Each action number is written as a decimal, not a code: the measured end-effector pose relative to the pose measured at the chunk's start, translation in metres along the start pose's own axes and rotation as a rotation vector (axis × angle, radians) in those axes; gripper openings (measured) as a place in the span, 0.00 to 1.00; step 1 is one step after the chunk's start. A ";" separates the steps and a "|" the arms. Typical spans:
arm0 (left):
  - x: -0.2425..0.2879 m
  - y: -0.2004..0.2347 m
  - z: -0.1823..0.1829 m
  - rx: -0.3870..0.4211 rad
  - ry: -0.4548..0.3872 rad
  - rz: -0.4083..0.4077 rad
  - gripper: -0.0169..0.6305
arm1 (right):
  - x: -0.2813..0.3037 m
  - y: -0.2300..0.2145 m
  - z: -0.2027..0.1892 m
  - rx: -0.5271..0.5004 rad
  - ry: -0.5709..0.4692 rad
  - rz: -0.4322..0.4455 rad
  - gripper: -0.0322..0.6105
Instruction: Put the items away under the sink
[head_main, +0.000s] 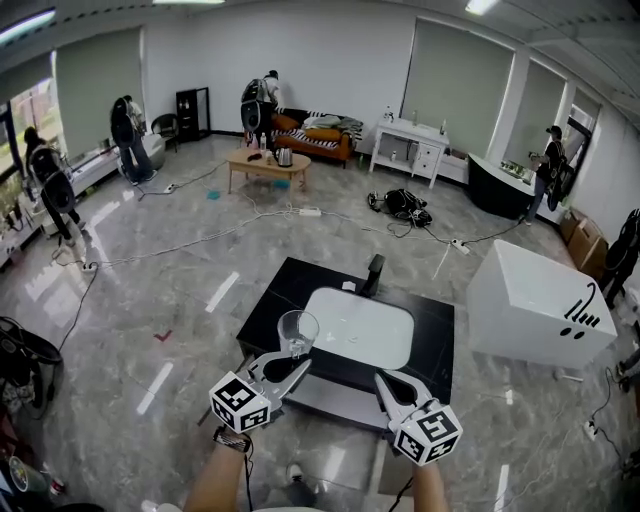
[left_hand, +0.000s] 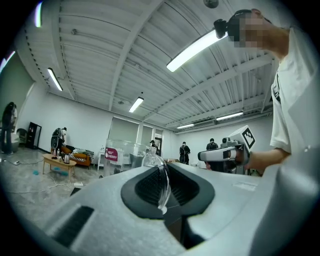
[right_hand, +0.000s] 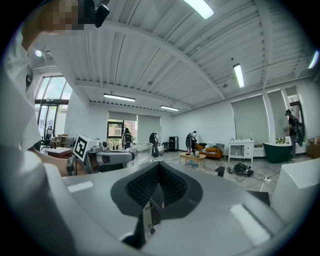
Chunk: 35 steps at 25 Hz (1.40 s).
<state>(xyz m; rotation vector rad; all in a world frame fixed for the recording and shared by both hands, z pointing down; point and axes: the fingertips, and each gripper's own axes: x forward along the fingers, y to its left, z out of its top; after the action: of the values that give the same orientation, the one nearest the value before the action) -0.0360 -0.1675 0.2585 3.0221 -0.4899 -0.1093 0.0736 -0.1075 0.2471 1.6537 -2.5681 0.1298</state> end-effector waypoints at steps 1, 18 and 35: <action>-0.004 -0.009 0.001 -0.019 -0.010 -0.001 0.06 | -0.008 0.002 0.000 -0.020 0.004 -0.011 0.06; -0.021 -0.100 -0.037 -0.081 -0.019 -0.034 0.06 | -0.090 0.010 -0.051 -0.024 0.049 -0.041 0.06; -0.002 -0.057 -0.115 -0.062 -0.001 -0.044 0.06 | -0.044 -0.026 -0.115 -0.072 0.019 -0.067 0.06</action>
<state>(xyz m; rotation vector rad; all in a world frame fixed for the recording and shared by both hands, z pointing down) -0.0104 -0.1054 0.3678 2.9727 -0.4123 -0.1263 0.1185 -0.0654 0.3570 1.7022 -2.4697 0.0478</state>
